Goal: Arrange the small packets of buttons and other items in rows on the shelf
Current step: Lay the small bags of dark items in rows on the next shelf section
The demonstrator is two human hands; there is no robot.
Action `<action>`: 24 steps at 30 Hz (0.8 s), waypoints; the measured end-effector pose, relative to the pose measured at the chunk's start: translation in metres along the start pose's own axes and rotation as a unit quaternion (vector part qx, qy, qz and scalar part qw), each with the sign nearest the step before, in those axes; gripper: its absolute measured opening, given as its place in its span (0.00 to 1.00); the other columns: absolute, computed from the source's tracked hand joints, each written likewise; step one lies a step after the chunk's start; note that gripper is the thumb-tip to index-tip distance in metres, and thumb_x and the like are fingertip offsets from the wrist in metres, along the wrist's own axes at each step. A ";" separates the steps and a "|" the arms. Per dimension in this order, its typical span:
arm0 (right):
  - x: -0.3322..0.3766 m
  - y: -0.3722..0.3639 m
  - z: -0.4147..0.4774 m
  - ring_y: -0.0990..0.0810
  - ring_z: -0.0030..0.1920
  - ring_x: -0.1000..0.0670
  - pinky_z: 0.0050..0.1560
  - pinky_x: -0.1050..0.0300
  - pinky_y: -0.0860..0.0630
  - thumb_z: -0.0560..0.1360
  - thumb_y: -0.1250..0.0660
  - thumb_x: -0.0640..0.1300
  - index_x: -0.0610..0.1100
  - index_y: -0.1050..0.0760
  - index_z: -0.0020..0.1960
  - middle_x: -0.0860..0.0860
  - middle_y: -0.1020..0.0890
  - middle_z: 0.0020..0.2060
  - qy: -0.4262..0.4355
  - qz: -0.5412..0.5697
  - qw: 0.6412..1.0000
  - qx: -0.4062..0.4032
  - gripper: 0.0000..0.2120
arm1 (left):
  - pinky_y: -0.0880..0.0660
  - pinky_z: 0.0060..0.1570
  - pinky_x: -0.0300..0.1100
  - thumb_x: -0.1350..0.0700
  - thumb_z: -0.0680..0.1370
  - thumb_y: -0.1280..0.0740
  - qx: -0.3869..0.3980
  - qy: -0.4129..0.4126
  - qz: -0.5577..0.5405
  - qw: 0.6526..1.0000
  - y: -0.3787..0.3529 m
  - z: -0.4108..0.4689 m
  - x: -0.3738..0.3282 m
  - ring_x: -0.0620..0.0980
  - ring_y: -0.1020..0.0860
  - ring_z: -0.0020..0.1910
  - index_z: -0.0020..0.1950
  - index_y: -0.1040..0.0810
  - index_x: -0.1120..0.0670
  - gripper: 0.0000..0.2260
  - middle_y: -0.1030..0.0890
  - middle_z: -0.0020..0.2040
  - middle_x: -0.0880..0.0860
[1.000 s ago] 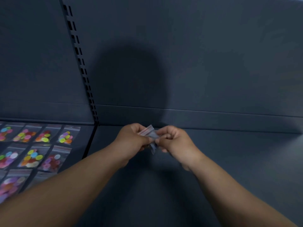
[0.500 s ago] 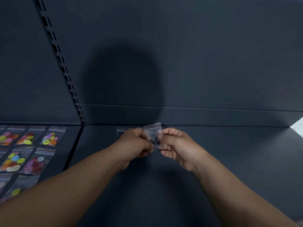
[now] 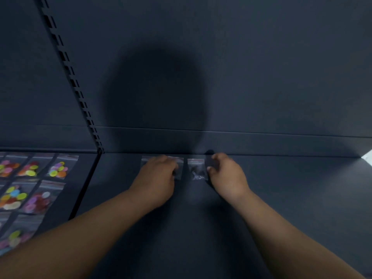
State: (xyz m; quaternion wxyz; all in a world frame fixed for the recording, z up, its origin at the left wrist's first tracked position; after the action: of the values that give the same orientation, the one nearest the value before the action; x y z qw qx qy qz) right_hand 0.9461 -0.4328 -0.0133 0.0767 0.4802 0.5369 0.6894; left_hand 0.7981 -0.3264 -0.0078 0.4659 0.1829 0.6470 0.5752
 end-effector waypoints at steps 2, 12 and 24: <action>0.003 0.001 -0.008 0.26 0.61 0.44 0.59 0.57 0.30 0.76 0.39 0.40 0.45 0.27 0.63 0.46 0.25 0.61 0.101 -0.081 0.991 -0.025 0.16 | 0.37 0.66 0.42 0.60 0.76 0.42 0.031 -0.043 0.058 0.997 -0.006 -0.002 0.000 0.51 0.34 0.67 0.62 0.25 0.53 0.15 0.29 0.68 0.50; -0.003 -0.033 -0.022 0.52 0.77 0.52 0.72 0.62 0.60 0.81 0.48 0.49 0.46 0.49 0.77 0.50 0.48 0.77 0.253 -0.206 0.936 0.132 0.26 | 0.55 0.73 0.44 0.51 0.82 0.47 0.146 -0.073 0.126 0.979 -0.023 -0.010 0.003 0.51 0.50 0.77 0.77 0.45 0.52 0.23 0.50 0.79 0.52; -0.002 -0.035 -0.023 0.52 0.77 0.51 0.75 0.57 0.60 0.81 0.49 0.52 0.48 0.50 0.77 0.51 0.49 0.77 0.238 -0.229 0.933 0.140 0.26 | 0.55 0.73 0.45 0.47 0.82 0.47 0.142 -0.063 0.123 0.980 -0.022 -0.011 0.003 0.50 0.52 0.77 0.77 0.47 0.50 0.25 0.50 0.79 0.50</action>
State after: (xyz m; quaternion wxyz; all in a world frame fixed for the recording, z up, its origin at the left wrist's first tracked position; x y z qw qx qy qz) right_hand 0.9154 -0.4348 -0.0417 0.0344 0.1719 0.7258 0.6651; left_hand 0.7946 -0.3361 -0.0298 0.4006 0.3613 0.6638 0.5180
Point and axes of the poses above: each hand's wrist, its own z-axis towards the middle knuckle, its own y-axis out of the back of the hand, x = y × z, the point moved 4 cm from there along z, towards the middle knuckle
